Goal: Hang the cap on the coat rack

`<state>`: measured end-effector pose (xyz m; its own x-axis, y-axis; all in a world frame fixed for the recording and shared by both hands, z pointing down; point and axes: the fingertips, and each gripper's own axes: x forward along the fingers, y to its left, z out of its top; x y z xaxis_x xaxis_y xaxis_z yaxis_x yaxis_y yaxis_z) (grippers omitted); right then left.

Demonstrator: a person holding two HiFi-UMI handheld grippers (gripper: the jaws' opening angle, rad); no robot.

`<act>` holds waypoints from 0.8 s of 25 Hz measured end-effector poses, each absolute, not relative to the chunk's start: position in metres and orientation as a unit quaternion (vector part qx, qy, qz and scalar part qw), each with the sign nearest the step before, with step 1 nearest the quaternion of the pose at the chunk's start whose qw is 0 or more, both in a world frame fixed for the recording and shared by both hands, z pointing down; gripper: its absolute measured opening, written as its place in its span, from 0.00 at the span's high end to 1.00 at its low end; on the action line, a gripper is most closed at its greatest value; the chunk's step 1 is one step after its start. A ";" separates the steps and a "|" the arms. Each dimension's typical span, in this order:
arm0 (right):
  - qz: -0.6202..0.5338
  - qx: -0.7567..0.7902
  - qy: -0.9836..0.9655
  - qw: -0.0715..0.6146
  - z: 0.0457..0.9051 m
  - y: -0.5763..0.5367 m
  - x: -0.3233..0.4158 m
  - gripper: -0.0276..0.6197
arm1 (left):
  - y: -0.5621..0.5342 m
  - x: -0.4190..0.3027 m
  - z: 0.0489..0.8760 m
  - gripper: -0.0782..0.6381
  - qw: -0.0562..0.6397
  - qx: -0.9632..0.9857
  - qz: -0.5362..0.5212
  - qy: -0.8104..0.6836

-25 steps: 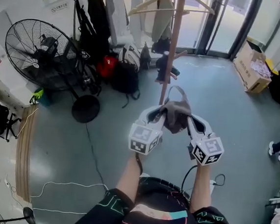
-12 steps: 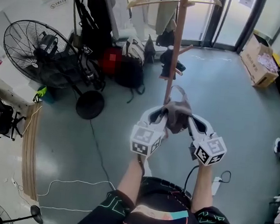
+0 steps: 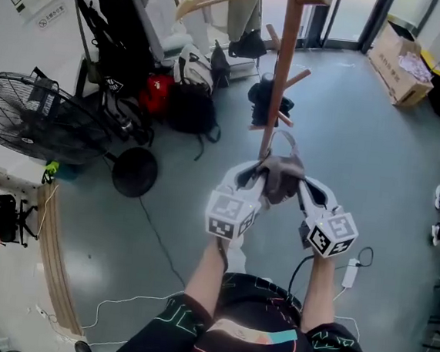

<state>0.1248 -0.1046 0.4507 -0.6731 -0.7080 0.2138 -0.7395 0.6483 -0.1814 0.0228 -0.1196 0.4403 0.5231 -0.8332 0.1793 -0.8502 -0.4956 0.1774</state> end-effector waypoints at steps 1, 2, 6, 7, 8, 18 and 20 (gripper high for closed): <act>0.133 0.408 -0.901 0.062 0.454 -0.110 0.125 0.94 | -0.126 0.022 0.442 0.82 0.124 0.867 0.038 -0.481; 0.138 0.417 -0.896 0.062 0.458 -0.114 0.126 0.94 | -0.131 0.022 0.445 0.83 0.127 0.870 0.041 -0.475; 0.155 0.446 -0.879 0.062 0.469 -0.130 0.126 0.94 | -0.151 0.025 0.454 0.82 0.135 0.882 0.053 -0.449; 0.158 0.453 -0.875 0.062 0.471 -0.133 0.126 0.94 | -0.156 0.025 0.457 0.82 0.137 0.884 0.055 -0.443; 0.162 0.460 -0.871 0.063 0.473 -0.137 0.127 0.94 | -0.160 0.026 0.459 0.83 0.139 0.887 0.057 -0.438; 0.177 0.506 -0.840 0.086 0.486 -0.154 0.136 0.94 | -0.188 0.039 0.476 0.83 0.159 0.902 0.060 -0.397; 0.180 0.511 -0.835 0.093 0.489 -0.154 0.135 0.94 | -0.190 0.039 0.481 0.83 0.166 0.902 0.059 -0.395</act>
